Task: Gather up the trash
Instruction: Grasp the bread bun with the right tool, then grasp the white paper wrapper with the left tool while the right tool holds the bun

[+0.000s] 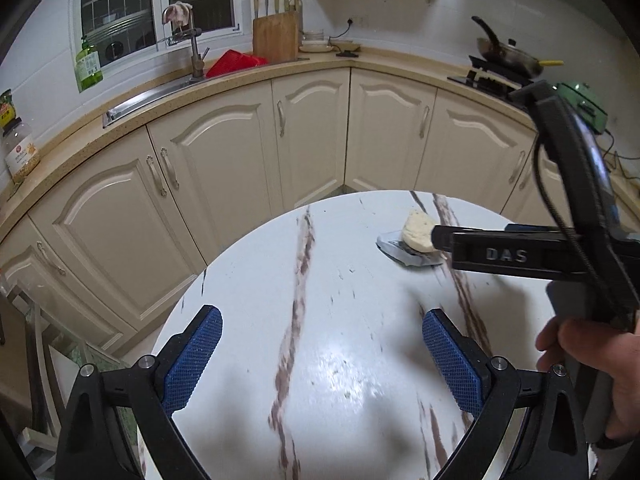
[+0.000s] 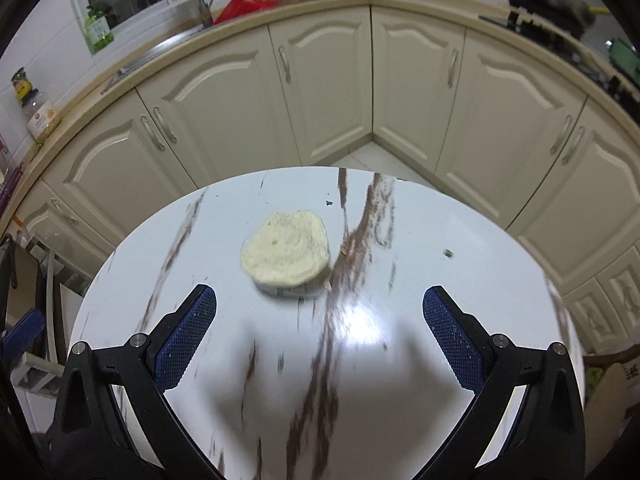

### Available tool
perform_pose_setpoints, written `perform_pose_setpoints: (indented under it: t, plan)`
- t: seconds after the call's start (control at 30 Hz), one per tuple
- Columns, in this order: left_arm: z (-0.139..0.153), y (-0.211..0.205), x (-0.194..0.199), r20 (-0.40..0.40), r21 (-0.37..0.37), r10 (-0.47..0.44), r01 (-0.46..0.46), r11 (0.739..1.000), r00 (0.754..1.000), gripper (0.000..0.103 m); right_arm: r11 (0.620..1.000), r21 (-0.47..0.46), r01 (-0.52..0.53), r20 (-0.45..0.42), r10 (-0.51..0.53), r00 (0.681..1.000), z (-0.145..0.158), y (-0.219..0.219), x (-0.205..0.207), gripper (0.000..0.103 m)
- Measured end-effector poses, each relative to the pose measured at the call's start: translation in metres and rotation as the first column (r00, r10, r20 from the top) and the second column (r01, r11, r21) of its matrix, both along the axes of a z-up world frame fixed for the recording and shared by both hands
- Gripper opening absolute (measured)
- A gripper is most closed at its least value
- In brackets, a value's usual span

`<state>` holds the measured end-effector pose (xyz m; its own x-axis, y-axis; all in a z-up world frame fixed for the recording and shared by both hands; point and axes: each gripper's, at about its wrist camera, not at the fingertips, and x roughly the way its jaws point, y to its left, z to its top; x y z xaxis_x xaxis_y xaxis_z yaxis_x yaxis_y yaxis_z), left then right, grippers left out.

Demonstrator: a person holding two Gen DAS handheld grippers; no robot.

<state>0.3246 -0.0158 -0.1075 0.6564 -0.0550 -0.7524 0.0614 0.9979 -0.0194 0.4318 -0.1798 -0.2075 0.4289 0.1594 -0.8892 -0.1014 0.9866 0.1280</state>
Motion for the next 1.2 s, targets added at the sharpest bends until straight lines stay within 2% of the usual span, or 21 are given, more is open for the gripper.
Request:
perform_pose_setpoints:
  t: [0.2,0.27,0.33,0.5,0.7,0.83,1.0,1.2]
  plan:
    - [-0.02,0.0,0.048,-0.032,0.004,0.018,-0.018,1.0,0.999,0.098,0.999,0.034,0.001,-0.044,0.001,0.999,-0.025,0.009,0.029,0.103]
    - [-0.027,-0.002,0.058,-0.04,0.002,0.018,-0.018,1.0,0.999,0.098,0.999,0.039,-0.007,-0.06,0.009,0.998,-0.032,0.013,0.035,0.098]
    - [-0.033,-0.005,0.067,-0.047,0.004,0.015,-0.015,1.0,0.999,0.098,0.999,0.036,-0.008,-0.075,0.01,0.997,-0.037,0.017,0.039,0.08]
    - [-0.041,-0.015,0.083,-0.055,0.003,-0.001,0.001,1.0,0.998,0.098,0.998,0.058,-0.035,-0.089,0.04,0.995,-0.045,0.018,0.04,0.057]
    - [-0.051,-0.03,0.092,-0.065,0.004,-0.039,0.04,0.999,0.997,0.098,0.989,0.144,-0.03,-0.054,0.038,0.998,-0.036,-0.002,0.026,0.056]
    - [-0.057,-0.047,0.101,-0.073,0.014,-0.076,0.077,0.997,0.994,0.098,0.986,0.164,-0.014,-0.039,0.021,0.999,-0.028,-0.022,0.011,0.056]
    - [-0.071,-0.071,0.123,-0.092,0.032,-0.127,0.13,0.991,0.988,0.098,0.987,0.16,0.029,-0.026,-0.025,0.999,-0.02,-0.051,-0.005,0.056]
    - [-0.088,-0.093,0.16,-0.095,0.049,-0.145,0.15,0.987,0.985,0.098,0.99,0.128,0.06,-0.003,-0.06,0.998,-0.013,-0.075,-0.02,0.056]
